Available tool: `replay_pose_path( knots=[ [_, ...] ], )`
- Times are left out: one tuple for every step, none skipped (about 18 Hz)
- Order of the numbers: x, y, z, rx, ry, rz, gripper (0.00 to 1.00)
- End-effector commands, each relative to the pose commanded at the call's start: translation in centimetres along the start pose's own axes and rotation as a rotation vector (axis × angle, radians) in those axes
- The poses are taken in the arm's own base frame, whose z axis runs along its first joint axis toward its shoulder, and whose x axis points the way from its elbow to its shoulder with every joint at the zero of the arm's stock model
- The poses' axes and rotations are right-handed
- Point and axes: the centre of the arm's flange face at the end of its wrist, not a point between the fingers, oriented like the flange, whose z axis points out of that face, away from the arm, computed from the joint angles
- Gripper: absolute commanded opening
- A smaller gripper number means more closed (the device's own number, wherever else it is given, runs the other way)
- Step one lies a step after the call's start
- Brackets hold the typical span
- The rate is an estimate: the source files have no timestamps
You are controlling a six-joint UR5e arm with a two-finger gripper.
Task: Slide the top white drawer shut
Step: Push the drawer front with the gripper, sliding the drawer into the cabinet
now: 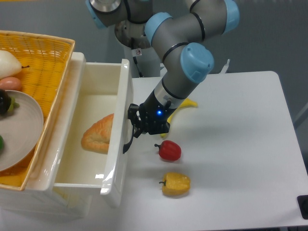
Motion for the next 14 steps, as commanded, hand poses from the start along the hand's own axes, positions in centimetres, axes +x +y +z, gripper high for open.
replay_pose_path(
  knots=[
    [0.2, 0.0, 0.2, -0.004, 0.003, 0.002, 0.06],
    [0.4, -0.1, 0.3, -0.005, 0.004, 0.007, 0.06],
    [0.5, -0.2, 0.4, -0.005, 0.004, 0.008, 0.06],
    [0.6, -0.2, 0.5, -0.007, 0.005, 0.011, 0.06],
    [0.9, -0.3, 0.6, -0.010, 0.008, 0.014, 0.06],
    [1.1, -0.4, 0.8, -0.012, 0.007, 0.019, 0.06],
    [1.3, -0.5, 0.9, -0.015, 0.009, 0.014, 0.06],
    [1.5, -0.6, 0.9, -0.014, 0.008, 0.014, 0.06],
    [1.6, -0.6, 1.0, -0.015, 0.009, 0.012, 0.06],
    [2.1, -0.8, 1.3, -0.019, 0.012, 0.020, 0.06],
    [2.4, -0.9, 1.5, -0.022, 0.014, 0.023, 0.06],
    [2.5, -0.9, 1.5, -0.022, 0.014, 0.025, 0.06],
    [2.8, -1.1, 1.7, -0.024, 0.015, 0.028, 0.06],
    [3.4, -1.4, 2.1, -0.031, 0.016, 0.027, 0.06]
  ],
)
